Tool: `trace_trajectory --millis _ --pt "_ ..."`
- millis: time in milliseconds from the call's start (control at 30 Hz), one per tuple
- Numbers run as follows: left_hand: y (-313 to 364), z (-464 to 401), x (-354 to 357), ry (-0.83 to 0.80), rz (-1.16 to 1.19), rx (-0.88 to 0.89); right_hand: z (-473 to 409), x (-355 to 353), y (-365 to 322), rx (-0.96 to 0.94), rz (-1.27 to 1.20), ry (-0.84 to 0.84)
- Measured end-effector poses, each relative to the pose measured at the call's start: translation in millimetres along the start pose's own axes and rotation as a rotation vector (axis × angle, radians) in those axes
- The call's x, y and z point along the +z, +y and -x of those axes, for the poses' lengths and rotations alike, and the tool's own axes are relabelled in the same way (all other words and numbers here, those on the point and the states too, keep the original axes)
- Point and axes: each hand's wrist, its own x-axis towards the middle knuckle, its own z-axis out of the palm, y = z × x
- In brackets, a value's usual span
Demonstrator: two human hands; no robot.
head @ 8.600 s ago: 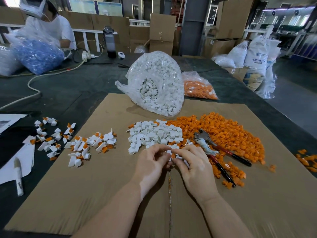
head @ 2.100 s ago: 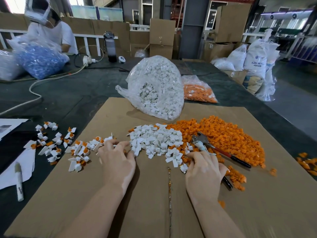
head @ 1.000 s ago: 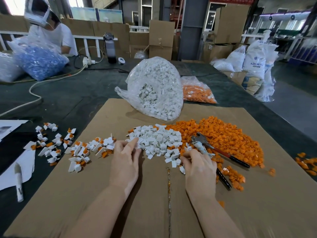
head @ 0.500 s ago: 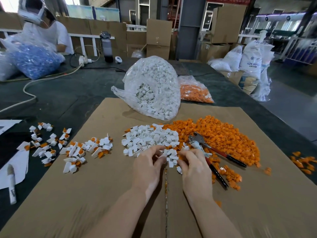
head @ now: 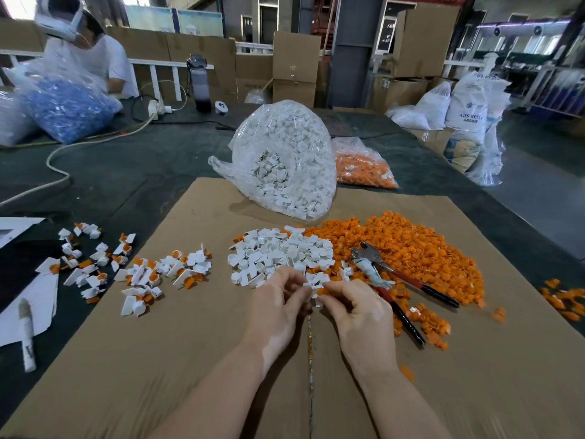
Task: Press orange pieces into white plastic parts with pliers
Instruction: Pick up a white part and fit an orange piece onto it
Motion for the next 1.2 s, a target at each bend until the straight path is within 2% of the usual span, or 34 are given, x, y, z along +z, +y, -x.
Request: trace_trajectory --millis 133,300,467,833,1133,1200 --pt "0.9 0.5 -1.0 -0.018 -0.01 -0.027 0.6 0.4 -0.5 -0.024 0.029 -0.024" --pt "1.1 0.1 -3.4 -0.032 0.045 -0.069 0.9 0.9 -0.2 0.005 0.207 -0.017" --pt "2.0 1.5 -4.4 -0.025 0.055 -0.066 2.0 3.0 -2.1 -0.054 0.315 -0.01" --pt "-0.1 5.7 -4.7 -0.031 -0.215 0.134 4.5 4.2 1.4 -0.03 0.245 -0.096" --pt "0.2 7.9 -3.5 -0.017 -0.337 0.279 5.4 2.6 4.9 0.074 0.146 -0.165" --pt "-0.1 8.2 -2.7 -0.019 -0.33 0.26 5.2 2.6 4.2 0.072 0.142 -0.159"
